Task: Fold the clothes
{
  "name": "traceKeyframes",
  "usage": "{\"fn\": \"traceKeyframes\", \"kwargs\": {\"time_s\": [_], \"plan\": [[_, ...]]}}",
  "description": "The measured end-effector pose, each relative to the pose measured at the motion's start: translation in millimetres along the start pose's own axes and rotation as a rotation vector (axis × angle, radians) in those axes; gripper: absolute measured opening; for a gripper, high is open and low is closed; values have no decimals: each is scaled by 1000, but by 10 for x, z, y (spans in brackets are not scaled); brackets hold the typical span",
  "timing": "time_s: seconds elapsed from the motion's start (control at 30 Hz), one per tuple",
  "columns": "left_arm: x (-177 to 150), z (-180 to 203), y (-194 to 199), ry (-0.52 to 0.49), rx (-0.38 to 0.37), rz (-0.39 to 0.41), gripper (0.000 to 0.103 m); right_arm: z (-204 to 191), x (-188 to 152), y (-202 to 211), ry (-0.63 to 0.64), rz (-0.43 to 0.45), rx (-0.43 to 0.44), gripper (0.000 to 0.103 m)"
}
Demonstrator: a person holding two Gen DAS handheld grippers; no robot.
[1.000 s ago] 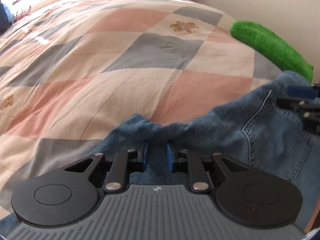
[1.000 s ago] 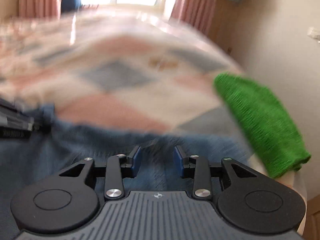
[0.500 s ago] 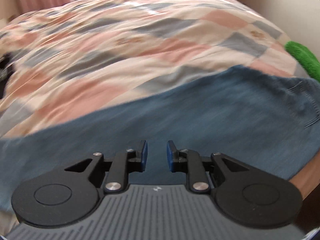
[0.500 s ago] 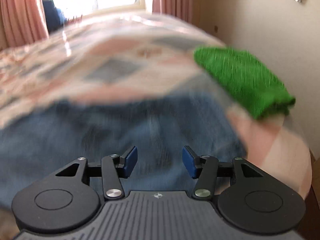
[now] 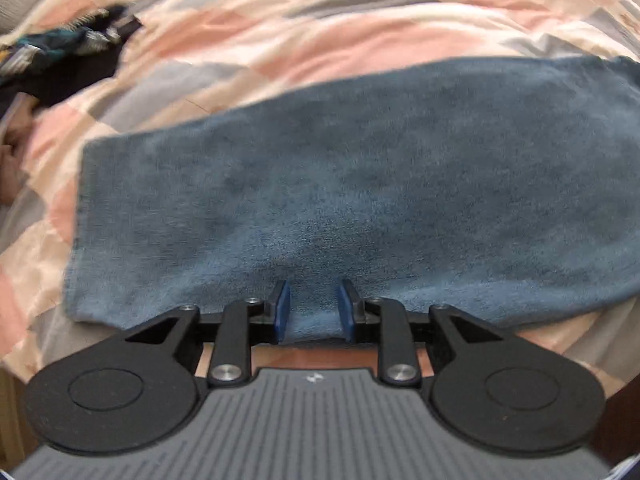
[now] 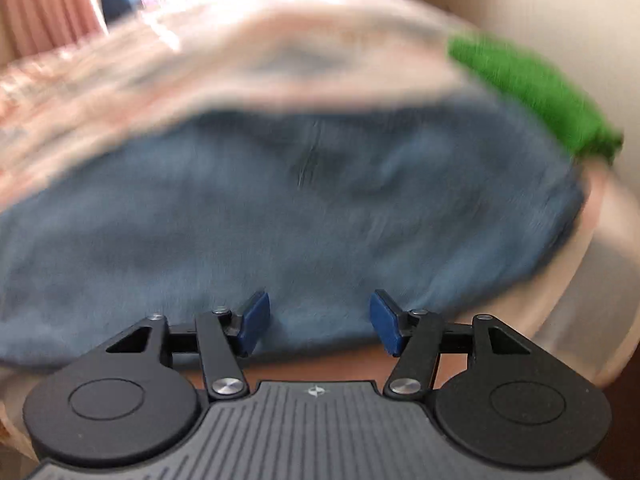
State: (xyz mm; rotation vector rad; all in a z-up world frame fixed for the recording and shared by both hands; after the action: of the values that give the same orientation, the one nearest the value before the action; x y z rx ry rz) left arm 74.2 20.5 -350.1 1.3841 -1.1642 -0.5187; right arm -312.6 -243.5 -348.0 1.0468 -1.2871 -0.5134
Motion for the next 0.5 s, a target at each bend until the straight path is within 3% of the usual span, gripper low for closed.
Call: {"fn": "traceKeyframes", "kwargs": {"time_s": [0.07,0.13,0.37,0.5], "plan": [[52,-6,74,-80,-7,-10,26,-109,35,168,-81,14,-34,58],[107,-4,261,-167,-16,13,27,-260,36,506,-175,57,-16,58],[96,-189,1291,-305,-187,110,44,-1074,-261,1898,-329,163,0,78],[9,-352,1855,-392,-222,175,57,-1467,-470,2573,-395,187,-6,90]]}}
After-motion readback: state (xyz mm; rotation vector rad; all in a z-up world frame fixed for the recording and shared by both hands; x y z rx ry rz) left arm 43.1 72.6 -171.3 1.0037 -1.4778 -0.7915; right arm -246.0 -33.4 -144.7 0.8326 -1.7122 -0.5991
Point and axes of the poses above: each gripper's, at about its wrist camera, not at the fingertips, and y roughly against the way its jaws point, z to its right, x to its top, the point moved 4 cm from there along -y, roughly the way its jaws point, and after that the axes turned 8 degrees about -y, right-handed, at the moved point
